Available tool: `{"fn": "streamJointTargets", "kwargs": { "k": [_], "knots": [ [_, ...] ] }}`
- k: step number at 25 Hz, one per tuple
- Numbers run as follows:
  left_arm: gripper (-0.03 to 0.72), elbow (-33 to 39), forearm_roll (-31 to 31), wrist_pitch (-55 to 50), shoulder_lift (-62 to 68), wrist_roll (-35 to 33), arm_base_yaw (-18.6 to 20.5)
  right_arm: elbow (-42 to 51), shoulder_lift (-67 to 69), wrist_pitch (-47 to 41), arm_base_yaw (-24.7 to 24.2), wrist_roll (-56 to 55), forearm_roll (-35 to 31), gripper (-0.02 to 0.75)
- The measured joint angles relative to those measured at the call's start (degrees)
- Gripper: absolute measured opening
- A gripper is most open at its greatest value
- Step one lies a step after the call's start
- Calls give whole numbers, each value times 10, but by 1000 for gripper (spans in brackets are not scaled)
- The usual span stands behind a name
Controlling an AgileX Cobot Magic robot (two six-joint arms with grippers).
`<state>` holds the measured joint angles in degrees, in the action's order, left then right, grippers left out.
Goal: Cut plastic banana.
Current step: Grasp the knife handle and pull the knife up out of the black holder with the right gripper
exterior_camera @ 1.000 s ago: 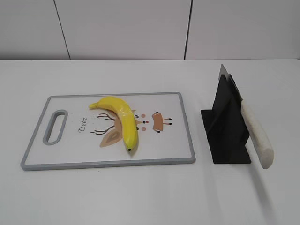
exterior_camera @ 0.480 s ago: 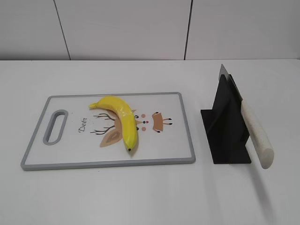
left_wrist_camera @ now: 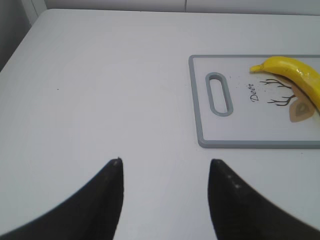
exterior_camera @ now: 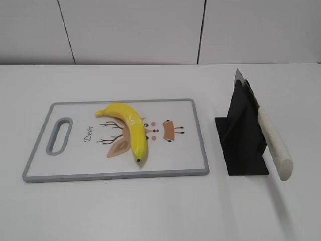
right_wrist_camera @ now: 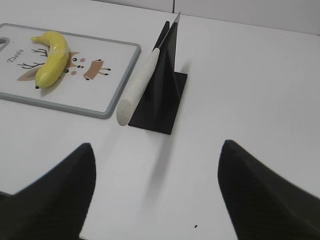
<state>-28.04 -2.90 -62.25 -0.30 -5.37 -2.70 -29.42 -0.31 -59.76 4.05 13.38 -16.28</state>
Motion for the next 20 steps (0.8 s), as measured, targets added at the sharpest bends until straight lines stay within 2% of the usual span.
{"fn": "streamJointTargets", "kwargs": {
  "k": [13, 20],
  "knots": [
    [506, 0, 0, 0, 0, 0, 0, -2, 9, 4, 0, -11, -1, 582],
    [506, 0, 0, 0, 0, 0, 0, -56, 153, -11, 0, -52, -12, 582]
  ]
}}
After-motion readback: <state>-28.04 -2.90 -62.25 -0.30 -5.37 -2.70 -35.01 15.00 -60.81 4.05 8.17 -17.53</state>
